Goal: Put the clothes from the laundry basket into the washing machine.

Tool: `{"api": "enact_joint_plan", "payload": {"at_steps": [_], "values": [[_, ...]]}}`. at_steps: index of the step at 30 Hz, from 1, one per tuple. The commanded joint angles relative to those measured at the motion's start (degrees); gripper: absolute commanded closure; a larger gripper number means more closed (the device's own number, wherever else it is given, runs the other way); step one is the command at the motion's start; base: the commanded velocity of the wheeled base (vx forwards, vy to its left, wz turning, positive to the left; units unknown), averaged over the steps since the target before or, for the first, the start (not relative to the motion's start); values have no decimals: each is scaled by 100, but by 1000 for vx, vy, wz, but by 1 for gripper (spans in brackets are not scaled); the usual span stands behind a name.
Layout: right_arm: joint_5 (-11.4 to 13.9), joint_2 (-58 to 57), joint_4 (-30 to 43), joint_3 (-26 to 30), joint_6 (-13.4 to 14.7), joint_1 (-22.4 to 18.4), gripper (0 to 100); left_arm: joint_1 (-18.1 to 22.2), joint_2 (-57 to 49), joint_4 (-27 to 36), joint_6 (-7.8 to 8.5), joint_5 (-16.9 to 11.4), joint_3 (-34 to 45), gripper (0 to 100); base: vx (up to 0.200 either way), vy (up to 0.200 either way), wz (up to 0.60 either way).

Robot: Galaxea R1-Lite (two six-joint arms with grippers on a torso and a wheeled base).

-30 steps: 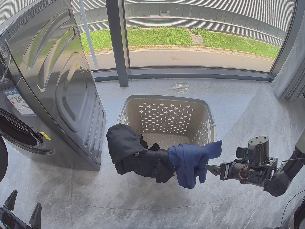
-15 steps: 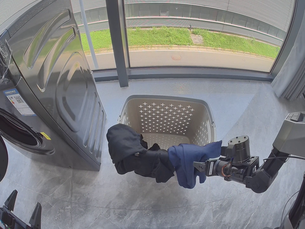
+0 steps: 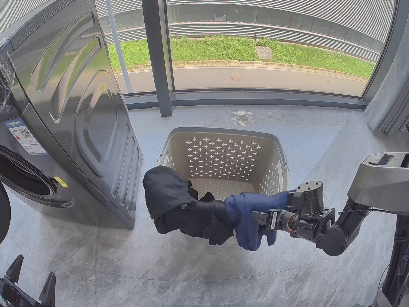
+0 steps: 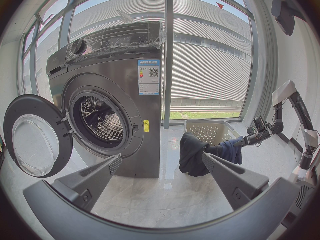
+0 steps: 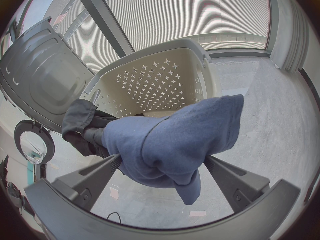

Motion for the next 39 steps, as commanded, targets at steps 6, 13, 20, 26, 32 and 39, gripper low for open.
{"api": "enact_joint_plan", "payload": {"at_steps": [6,13,20,26,32,39], "values": [[1,154,-189,-48,-8,19,100,3,-95,0,-2,1,101,0,0,0,0],[-8,-356,-189,347,-16,115,100,3,-95,0,-2,1,101,0,0,0,0],[1,-1508,-145,839,-96,273,100,3,-95,0,-2,1,101,0,0,0,0],[62,-2967,-92,1331,-342,924,100,3,-95,0,-2,1,101,0,0,0,0],[106,-4083,-197,1525,-579,1240,100,3,-95,0,-2,1,101,0,0,0,0],[590,-4830,-285,1287,-1124,977,100,3,-95,0,33,19,101,0,0,0,0]]}}
